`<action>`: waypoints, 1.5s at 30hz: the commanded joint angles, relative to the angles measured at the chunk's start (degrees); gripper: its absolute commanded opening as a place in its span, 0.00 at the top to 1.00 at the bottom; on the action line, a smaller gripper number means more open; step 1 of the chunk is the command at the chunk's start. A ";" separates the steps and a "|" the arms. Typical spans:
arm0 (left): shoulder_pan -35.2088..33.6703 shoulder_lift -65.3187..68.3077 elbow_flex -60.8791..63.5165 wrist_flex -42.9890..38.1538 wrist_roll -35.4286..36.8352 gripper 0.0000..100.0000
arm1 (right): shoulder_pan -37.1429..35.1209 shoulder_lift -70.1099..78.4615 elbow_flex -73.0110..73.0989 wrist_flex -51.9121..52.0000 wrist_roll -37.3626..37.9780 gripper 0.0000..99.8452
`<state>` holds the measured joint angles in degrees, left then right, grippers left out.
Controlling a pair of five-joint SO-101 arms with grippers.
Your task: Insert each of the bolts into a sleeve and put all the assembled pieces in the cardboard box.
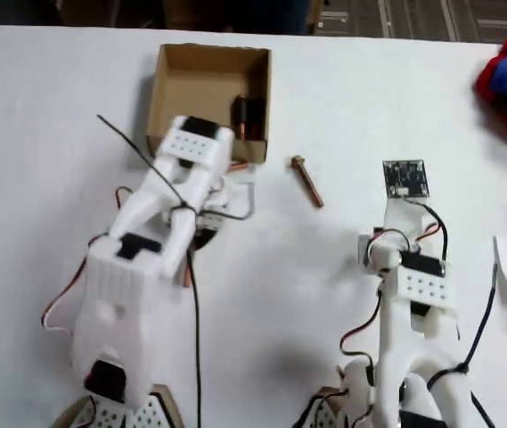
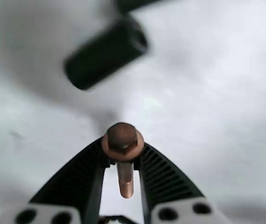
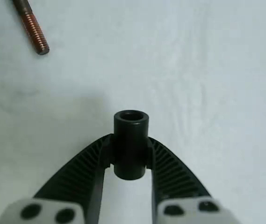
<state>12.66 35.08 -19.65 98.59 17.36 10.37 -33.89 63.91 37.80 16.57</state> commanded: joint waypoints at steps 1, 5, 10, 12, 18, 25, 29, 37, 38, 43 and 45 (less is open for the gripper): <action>3.43 -17.85 6.11 -7.30 -0.44 0.98 | -0.57 -3.21 0.09 -1.19 0.35 0.98; 4.22 -36.40 25.63 -25.49 -0.26 0.98 | -0.75 -3.38 0.18 -1.10 0.09 0.98; 2.99 -60.75 56.31 -56.79 0.00 0.98 | -1.36 -3.74 0.26 -0.84 0.00 0.98; 2.81 -70.33 65.01 -69.54 0.00 0.98 | -4.00 -3.30 0.26 -0.84 0.00 0.98; 3.34 -90.02 80.22 -97.23 -0.26 0.97 | -20.09 -3.74 -0.18 -6.02 -0.09 0.98; 3.34 -92.31 80.57 -97.14 -0.26 0.97 | -27.56 -3.21 1.05 -25.63 -13.27 0.98; 3.34 -92.31 80.66 -96.79 0.00 0.97 | -27.74 -3.30 4.22 -31.43 -19.34 0.98; 5.63 -92.22 79.69 -96.79 0.09 0.97 | -31.08 -5.05 6.07 -33.71 -19.52 0.98; 6.42 -92.22 79.60 -96.79 0.09 0.97 | -31.78 -6.73 6.68 -33.10 -19.43 0.98; 7.38 -92.22 79.60 -95.47 0.09 0.97 | -33.10 -22.73 11.69 -29.05 -19.43 0.98; 7.38 -92.22 79.60 -94.24 0.09 0.97 | -33.01 -29.76 15.30 -29.67 -19.43 0.98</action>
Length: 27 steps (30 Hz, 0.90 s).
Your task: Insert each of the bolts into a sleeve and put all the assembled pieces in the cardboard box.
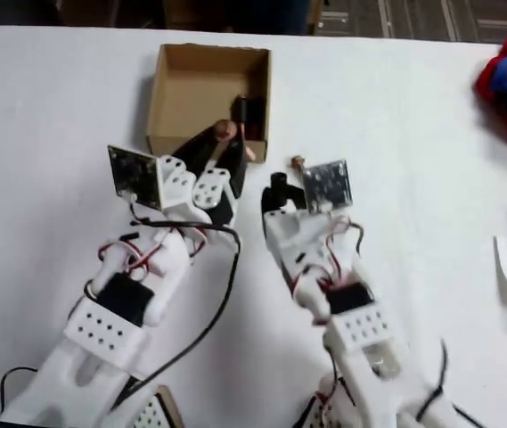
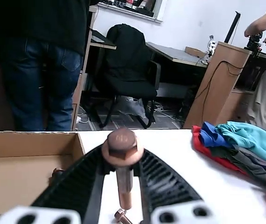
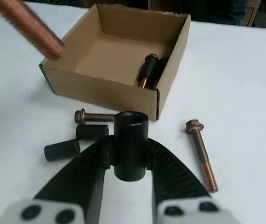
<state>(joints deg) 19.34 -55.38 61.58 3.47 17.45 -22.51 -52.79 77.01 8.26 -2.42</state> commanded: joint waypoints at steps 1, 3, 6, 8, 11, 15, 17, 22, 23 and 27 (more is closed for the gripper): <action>0.79 -1.76 -1.63 1.32 0.09 0.97 | -0.13 -13.93 4.04 -1.01 -0.44 0.98; 1.49 -1.76 -1.63 1.67 0.09 0.97 | -0.13 -19.21 7.91 -3.21 -0.44 0.98; 3.16 -1.58 -1.63 1.49 0.09 0.97 | -0.13 -25.19 12.40 -6.37 -0.35 0.98; 4.48 -0.26 -2.59 1.58 0.09 0.97 | -0.13 -27.65 14.15 -7.52 1.05 0.98; 4.84 3.34 -7.25 2.73 0.09 0.97 | -0.13 -29.05 17.05 -9.80 9.49 0.98; 5.10 8.44 -15.25 7.12 2.99 0.97 | 0.13 -29.05 20.31 -14.64 13.71 0.98; 5.01 10.11 -17.98 9.49 4.40 0.97 | 0.22 -29.41 20.31 -14.46 13.71 0.98; 5.89 11.34 -19.38 11.60 4.92 0.97 | 0.31 -29.05 20.31 -14.46 13.71 0.98; 6.15 11.25 -19.21 12.31 4.92 0.97 | 0.40 -29.05 20.31 -14.46 13.71 0.98; 8.53 11.16 -19.30 15.65 4.92 0.97 | 0.48 -29.05 20.31 -14.46 13.71 0.98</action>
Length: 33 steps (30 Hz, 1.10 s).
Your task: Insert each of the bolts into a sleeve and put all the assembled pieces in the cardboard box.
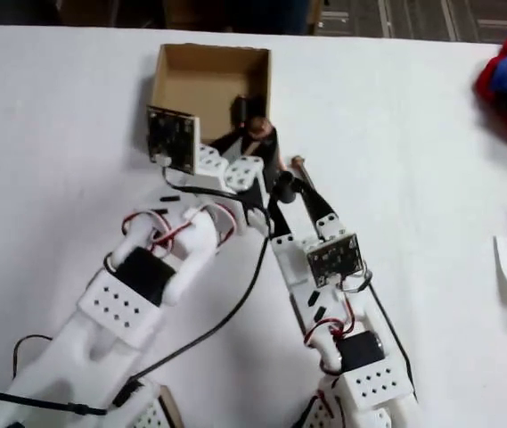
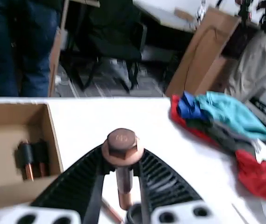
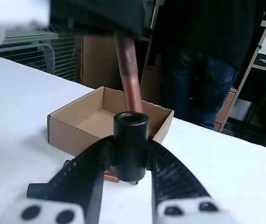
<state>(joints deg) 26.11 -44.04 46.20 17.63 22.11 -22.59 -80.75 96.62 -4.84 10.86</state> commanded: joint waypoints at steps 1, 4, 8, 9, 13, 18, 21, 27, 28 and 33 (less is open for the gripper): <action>2.02 -0.18 -3.91 1.76 0.26 0.97 | 0.92 -1.10 0.70 -1.36 0.44 0.98; 2.02 -0.18 -4.00 1.58 0.18 0.97 | 2.42 -1.01 0.70 -1.36 0.44 0.98; 1.41 -0.26 -6.90 1.67 -0.18 0.97 | 3.30 -1.01 0.70 -1.27 0.44 0.98; 0.97 -0.26 -8.48 1.67 -0.18 0.97 | 3.12 -0.92 0.70 -1.10 0.44 0.98; -0.44 -0.18 -12.26 2.02 -0.18 0.97 | 2.95 -0.92 0.70 1.01 0.35 0.98; 0.88 -0.09 -12.18 7.74 0.09 0.97 | 2.95 -0.92 0.70 0.75 0.35 0.98; 2.37 0.09 -12.18 10.02 0.09 0.97 | 2.95 -0.92 0.70 0.75 0.35 0.98; 2.73 0.26 -12.18 10.29 -0.09 0.97 | 2.95 -1.01 0.70 0.75 0.35 0.98; 2.73 0.26 -12.18 10.29 -0.09 0.97 | 2.95 -1.01 0.70 0.75 0.35 0.98; 2.81 0.35 -11.12 10.20 0.18 0.97 | 2.95 -1.10 0.70 0.75 0.35 0.98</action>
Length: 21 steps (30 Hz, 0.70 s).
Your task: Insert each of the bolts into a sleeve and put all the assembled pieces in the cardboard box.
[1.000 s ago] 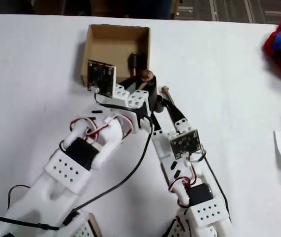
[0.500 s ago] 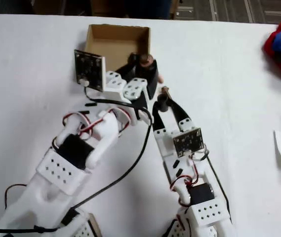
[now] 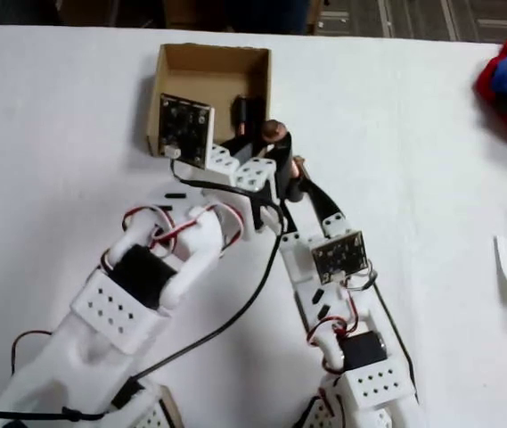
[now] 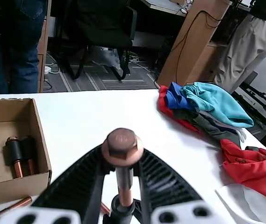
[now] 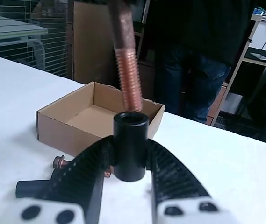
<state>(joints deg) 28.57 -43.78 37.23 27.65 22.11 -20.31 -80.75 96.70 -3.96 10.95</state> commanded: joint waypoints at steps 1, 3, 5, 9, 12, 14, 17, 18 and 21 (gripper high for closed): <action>0.44 0.09 -1.36 0.09 0.18 0.97 | 0.66 -1.19 0.62 -0.13 0.26 0.98; 0.44 0.09 0.84 -0.09 0.18 0.97 | 0.66 -1.45 0.62 -0.13 0.26 0.98; 0.44 0.09 2.68 -0.18 0.18 0.97 | 0.75 -1.45 0.62 -0.13 0.26 0.98; 0.44 0.09 3.65 -0.18 0.18 0.97 | 0.66 -1.45 0.62 -0.13 0.26 0.98; 0.44 0.18 3.56 -0.18 0.18 0.97 | 0.66 -1.45 0.62 -0.13 0.26 0.98; 0.26 0.79 3.65 -0.18 0.18 0.97 | 0.57 -1.54 0.53 -0.13 0.26 0.98; 0.09 5.45 2.68 -0.18 0.26 0.97 | 0.57 -1.54 0.35 -0.13 0.26 0.98; 0.09 7.56 1.98 -0.09 0.26 0.97 | 0.57 -1.54 0.35 -0.13 0.26 0.98; 0.44 12.84 -1.36 0.18 0.26 0.97 | 0.57 -1.54 0.35 -0.13 0.26 0.98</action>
<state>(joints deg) 29.01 -34.37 40.31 27.56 22.46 -20.40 -80.66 96.70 -3.87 11.12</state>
